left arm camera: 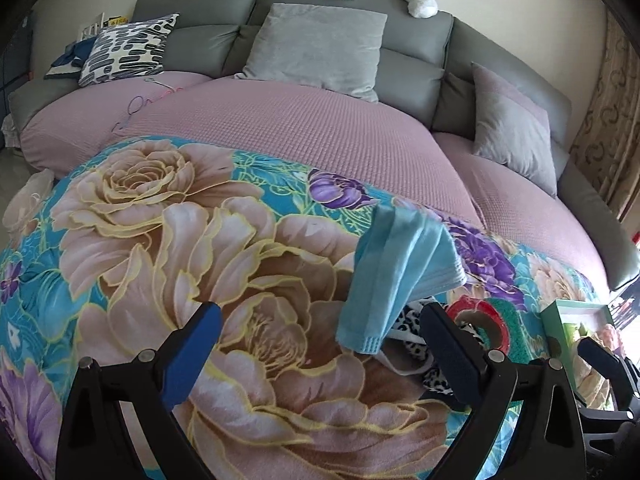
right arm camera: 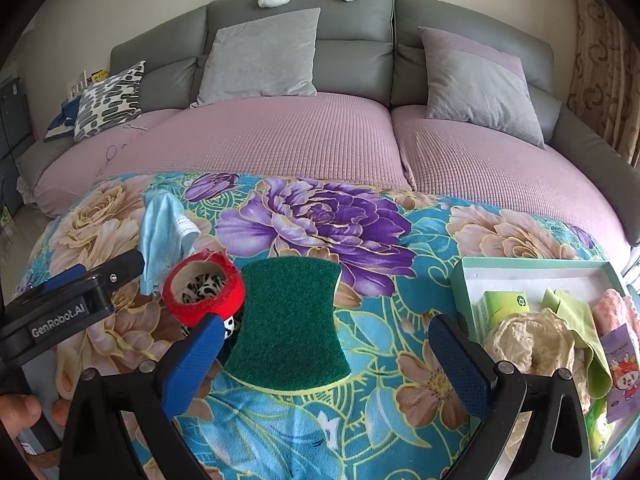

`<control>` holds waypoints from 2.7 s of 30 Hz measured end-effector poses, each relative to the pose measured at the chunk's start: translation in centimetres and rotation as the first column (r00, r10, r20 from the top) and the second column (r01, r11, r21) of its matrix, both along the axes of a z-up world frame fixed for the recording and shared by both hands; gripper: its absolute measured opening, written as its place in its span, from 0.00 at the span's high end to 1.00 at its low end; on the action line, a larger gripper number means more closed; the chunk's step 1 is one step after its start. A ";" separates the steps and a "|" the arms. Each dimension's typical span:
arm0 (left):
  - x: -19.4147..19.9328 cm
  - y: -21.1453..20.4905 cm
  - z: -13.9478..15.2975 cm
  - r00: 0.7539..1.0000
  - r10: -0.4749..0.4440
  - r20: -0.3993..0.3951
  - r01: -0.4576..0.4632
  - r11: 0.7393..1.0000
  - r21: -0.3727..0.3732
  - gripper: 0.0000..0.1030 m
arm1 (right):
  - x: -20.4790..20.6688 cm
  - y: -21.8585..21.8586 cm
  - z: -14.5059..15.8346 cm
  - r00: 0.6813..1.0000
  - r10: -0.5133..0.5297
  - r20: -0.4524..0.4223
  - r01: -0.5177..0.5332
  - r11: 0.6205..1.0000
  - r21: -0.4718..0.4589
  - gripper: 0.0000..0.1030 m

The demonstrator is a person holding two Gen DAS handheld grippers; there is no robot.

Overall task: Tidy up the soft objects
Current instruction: 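Close the left gripper on the blue face mask, then grasp the red tape roll with the right gripper while the left gripper holds the mask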

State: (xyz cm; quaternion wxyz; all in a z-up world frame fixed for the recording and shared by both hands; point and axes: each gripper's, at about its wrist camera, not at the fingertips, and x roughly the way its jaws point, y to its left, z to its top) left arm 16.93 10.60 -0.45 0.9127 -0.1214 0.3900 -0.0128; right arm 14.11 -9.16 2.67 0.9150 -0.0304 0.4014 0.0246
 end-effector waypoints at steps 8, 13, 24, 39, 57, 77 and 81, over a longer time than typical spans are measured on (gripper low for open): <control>0.6 -0.8 -0.8 0.999 -0.031 -0.015 0.031 0.999 0.018 0.14 | 0.4 0.1 0.2 1.000 0.007 -0.004 -0.007 0.999 0.043 0.00; 0.7 -1.3 -0.9 0.999 -0.053 -0.008 0.053 0.998 0.020 0.22 | 0.5 0.0 0.1 1.000 0.008 -0.009 -0.008 0.999 0.052 0.00; 1.2 -2.3 -1.6 0.995 -0.101 -0.001 0.101 0.995 0.018 0.54 | 0.6 -0.4 0.1 1.000 0.004 -0.015 -0.004 0.998 0.056 0.00; 1.0 -1.5 -1.9 0.994 -0.104 0.029 0.106 0.991 -0.078 0.91 | 0.7 2.0 -0.2 0.998 0.063 -0.013 -0.062 0.998 0.014 0.00; -0.5 3.9 -1.4 0.998 0.067 0.000 -0.067 0.995 -0.074 0.91 | 1.9 6.3 -1.7 0.988 0.155 -0.024 -0.156 0.987 -0.027 0.14; -0.4 3.8 -1.7 0.998 0.065 -0.016 -0.066 0.995 -0.078 0.91 | 1.7 7.0 -1.8 0.975 0.218 -0.030 -0.218 0.976 0.007 0.43; -0.5 3.8 -1.5 0.998 0.066 -0.010 -0.067 0.995 -0.080 0.91 | 1.5 6.9 -1.5 0.975 0.223 -0.021 -0.223 0.975 0.007 0.45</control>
